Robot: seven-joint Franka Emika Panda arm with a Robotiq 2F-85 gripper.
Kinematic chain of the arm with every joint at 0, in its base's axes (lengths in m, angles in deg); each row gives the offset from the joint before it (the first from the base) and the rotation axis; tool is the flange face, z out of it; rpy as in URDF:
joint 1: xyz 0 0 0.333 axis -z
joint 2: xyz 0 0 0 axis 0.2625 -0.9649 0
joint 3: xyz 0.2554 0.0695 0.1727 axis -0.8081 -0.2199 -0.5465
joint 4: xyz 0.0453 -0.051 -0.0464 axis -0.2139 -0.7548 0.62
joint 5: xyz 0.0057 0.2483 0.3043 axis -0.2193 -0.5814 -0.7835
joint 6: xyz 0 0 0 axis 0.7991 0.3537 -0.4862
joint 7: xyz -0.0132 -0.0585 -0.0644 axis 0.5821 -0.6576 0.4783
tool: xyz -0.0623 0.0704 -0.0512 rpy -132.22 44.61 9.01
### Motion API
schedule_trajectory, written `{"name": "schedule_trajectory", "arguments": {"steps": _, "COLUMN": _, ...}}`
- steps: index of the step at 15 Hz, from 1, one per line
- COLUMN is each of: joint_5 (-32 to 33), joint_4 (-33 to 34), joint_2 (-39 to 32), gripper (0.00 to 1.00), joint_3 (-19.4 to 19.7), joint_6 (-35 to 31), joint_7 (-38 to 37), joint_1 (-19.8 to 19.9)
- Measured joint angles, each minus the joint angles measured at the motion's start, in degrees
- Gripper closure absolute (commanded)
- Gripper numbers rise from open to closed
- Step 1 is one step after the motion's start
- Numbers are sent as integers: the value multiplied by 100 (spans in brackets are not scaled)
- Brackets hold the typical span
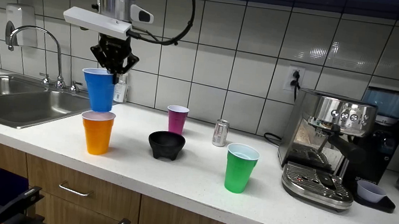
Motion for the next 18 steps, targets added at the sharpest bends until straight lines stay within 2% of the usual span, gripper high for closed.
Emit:
{"name": "schedule_trajectory", "arguments": {"steps": 8, "joint_5": 2, "joint_4": -344, "joint_2": 287, "gripper": 99, "joint_3": 45, "joint_6": 8, "joint_7": 26, "joint_1": -14}}
{"name": "schedule_trajectory", "arguments": {"steps": 18, "joint_5": 6, "joint_4": -399, "joint_2": 295, "gripper": 99, "joint_3": 155, "joint_6": 19, "joint_7": 53, "joint_1": -14}}
